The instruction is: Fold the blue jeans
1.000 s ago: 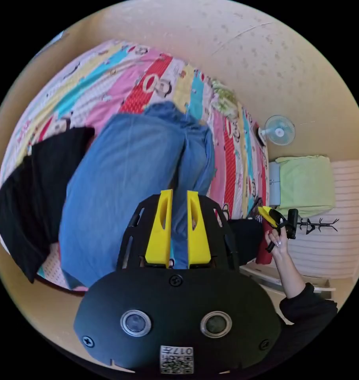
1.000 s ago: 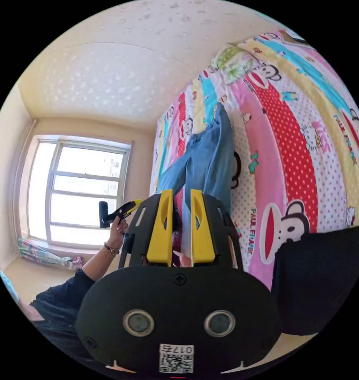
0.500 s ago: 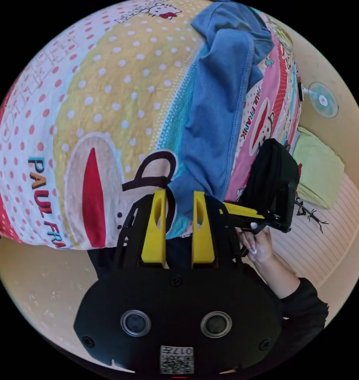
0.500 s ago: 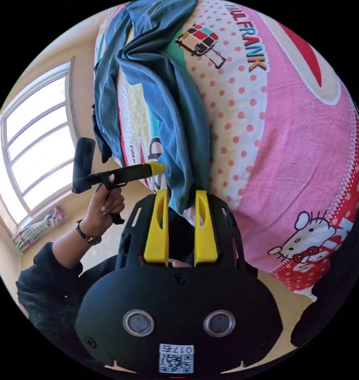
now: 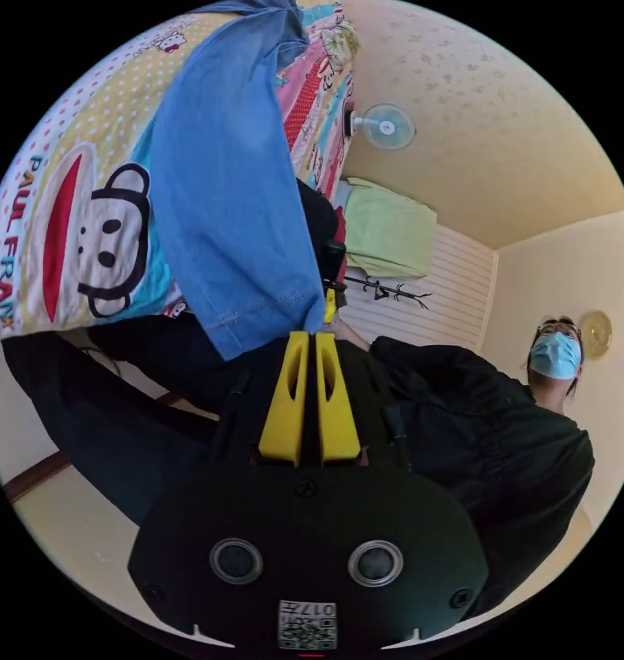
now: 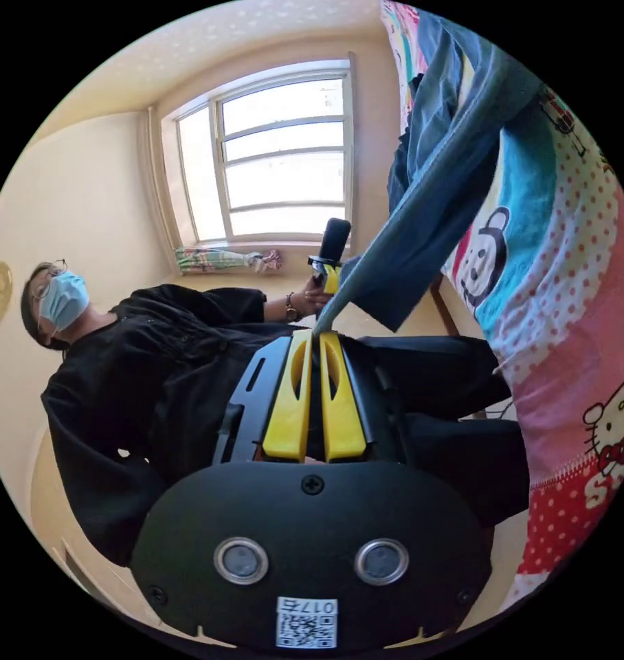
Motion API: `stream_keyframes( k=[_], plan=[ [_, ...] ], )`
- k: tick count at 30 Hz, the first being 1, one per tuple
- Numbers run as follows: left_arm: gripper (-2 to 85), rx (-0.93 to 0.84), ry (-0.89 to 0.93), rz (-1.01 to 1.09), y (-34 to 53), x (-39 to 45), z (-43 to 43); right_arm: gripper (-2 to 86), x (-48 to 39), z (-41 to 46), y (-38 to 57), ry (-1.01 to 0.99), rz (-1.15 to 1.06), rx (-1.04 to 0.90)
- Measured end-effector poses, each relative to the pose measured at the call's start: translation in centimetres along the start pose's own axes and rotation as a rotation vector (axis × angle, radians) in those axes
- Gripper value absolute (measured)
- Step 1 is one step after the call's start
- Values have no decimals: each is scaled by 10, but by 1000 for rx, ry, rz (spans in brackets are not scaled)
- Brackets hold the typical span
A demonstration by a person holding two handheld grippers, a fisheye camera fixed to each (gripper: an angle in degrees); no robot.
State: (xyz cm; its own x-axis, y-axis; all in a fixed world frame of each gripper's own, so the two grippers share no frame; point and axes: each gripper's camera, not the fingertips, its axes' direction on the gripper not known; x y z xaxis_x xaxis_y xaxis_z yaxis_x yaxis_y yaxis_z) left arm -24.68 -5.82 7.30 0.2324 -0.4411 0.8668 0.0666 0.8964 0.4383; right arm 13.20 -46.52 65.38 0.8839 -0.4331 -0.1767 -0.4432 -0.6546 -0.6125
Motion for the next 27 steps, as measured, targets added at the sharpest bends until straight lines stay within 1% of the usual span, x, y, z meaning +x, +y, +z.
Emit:
stream_keyframes(
  k=[1,2,3,4,5,6,9,11,13,17,19,20,22,23,25,27],
  plan=[
    [-9,-16,-99,-63,11,-1,3,22,4,-1,10,50,46,0],
    [-9,-27,-163,-92,15,-2,5,22,19,-4,31,151,174,3],
    [-9,-43,-280,-131,21,-5,9,22,33,-8,50,242,267,5],
    [-7,-51,-372,-192,25,-13,10,22,38,-10,59,281,298,5],
    [-6,-50,-405,-240,26,-18,10,22,47,-15,74,340,362,5],
    [-3,-32,-435,-331,27,-28,6,22,53,-19,85,350,394,-5],
    [29,57,-377,-317,15,-21,-6,22,46,-29,103,304,353,-2],
    [68,82,-396,-290,-1,-6,-9,22,37,-33,110,292,319,-11],
    [121,68,-446,-249,-31,16,-2,22,28,-36,115,299,275,-37],
    [164,-31,-538,-217,-73,37,28,22,9,-37,117,301,159,-96],
    [156,-121,-620,-231,-84,40,52,23,2,-38,118,295,107,-109],
    [136,-146,-642,-240,-83,39,58,24,-3,-38,120,281,65,-113],
    [40,-212,-734,-251,-73,37,72,25,-9,-40,125,241,5,-122],
    [13,-211,-728,-232,-69,38,72,26,-6,-43,131,246,20,-136],
    [-1,-173,-653,-211,-51,39,62,28,5,-46,140,240,75,-207],
    [-5,-141,-587,-234,-40,39,46,30,17,-58,150,254,175,-327]
  ],
)
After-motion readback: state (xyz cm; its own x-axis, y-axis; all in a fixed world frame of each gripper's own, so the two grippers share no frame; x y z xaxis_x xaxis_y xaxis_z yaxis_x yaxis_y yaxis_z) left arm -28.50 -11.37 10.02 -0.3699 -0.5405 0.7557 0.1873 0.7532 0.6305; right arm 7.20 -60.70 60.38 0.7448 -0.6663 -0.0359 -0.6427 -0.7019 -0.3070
